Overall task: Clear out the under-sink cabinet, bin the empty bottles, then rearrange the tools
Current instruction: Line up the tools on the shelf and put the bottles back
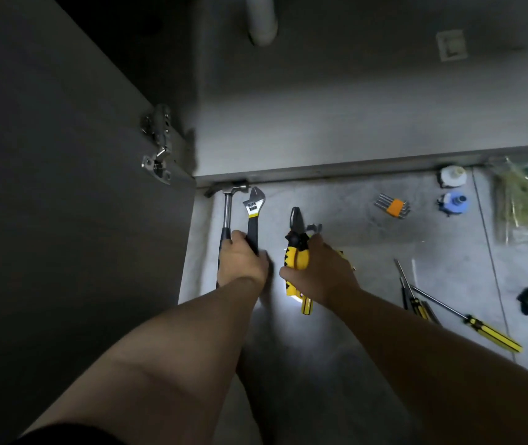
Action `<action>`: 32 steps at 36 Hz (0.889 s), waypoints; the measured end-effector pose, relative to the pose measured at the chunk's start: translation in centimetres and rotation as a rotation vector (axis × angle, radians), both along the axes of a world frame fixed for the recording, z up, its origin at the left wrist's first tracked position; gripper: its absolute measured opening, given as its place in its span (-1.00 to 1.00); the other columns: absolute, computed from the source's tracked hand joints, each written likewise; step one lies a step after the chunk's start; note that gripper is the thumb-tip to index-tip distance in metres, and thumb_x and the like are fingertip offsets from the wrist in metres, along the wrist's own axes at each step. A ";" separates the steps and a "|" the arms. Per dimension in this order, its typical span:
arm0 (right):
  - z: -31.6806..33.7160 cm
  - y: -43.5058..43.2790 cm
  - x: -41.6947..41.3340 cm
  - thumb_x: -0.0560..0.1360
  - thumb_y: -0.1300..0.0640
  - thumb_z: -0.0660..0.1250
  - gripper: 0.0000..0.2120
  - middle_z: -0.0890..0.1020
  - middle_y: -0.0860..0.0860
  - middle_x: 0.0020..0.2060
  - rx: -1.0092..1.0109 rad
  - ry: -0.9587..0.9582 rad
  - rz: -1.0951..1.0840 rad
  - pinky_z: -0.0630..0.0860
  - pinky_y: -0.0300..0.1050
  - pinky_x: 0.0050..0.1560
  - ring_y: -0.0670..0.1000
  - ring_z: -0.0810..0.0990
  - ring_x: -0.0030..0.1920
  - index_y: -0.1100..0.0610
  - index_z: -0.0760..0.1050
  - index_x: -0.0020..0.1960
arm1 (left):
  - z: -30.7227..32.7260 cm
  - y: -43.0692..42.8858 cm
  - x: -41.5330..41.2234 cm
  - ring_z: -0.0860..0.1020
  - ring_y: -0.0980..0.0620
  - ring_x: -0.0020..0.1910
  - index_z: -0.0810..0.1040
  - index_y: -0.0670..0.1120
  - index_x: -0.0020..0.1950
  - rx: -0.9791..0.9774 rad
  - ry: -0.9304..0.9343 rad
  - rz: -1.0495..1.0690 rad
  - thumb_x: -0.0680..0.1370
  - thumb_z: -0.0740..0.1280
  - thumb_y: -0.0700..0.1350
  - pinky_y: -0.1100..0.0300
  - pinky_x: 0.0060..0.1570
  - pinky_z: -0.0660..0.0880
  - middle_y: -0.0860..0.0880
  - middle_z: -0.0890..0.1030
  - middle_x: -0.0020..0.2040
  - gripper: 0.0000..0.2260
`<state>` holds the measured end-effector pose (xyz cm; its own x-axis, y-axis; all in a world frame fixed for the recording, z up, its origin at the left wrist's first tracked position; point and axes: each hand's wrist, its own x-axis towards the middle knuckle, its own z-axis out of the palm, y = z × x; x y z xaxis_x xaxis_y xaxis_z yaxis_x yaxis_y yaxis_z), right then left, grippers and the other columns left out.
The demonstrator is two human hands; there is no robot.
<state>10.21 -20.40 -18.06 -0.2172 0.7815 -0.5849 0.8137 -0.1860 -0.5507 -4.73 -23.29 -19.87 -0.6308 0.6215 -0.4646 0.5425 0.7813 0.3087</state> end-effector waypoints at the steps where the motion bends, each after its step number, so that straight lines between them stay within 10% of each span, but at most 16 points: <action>1: -0.1 0.1 -0.5 0.31 -0.21 0.42 -0.25 0.58 0.05 0.14 -0.003 -0.001 0.003 0.36 -0.09 -0.03 0.14 0.58 0.14 0.13 0.30 0.37 | 0.0 -0.1 -0.1 0.49 -0.15 0.23 0.43 -0.03 0.21 -0.007 0.016 -0.016 0.54 0.39 -0.03 -0.08 0.09 0.52 -0.08 0.47 0.22 -0.71; 7: -0.8 0.9 -2.7 0.29 -0.26 0.39 -0.42 0.48 0.01 -0.01 0.031 -0.020 0.061 0.32 -0.09 -0.11 0.17 0.59 0.08 0.05 0.27 0.11 | -0.3 -0.9 -0.8 0.53 -0.17 0.14 0.48 -0.05 0.18 0.029 0.040 -0.060 0.55 0.35 -0.14 -0.08 0.05 0.56 -0.10 0.49 0.15 -0.79; 25: -1.2 0.8 -5.0 0.52 0.16 0.39 -0.55 0.47 0.17 0.26 0.099 -0.069 0.157 0.48 -0.05 0.06 0.20 0.54 0.25 0.21 0.27 0.31 | -0.6 -2.6 -0.6 0.50 -0.09 0.13 0.54 -0.04 0.17 0.118 0.137 -0.054 0.59 0.31 -0.11 -0.06 -0.01 0.58 -0.05 0.49 0.13 -0.83; 32: -0.8 -0.2 -1.4 0.53 0.04 0.32 -0.58 0.35 0.10 0.28 0.250 -0.189 0.373 0.48 -0.01 -0.10 0.15 0.50 0.23 0.09 0.31 0.33 | -0.6 -1.6 1.1 0.44 -0.06 0.22 0.38 0.10 0.46 0.207 0.143 -0.298 0.56 0.34 0.13 0.00 0.09 0.53 -0.03 0.43 0.22 -0.53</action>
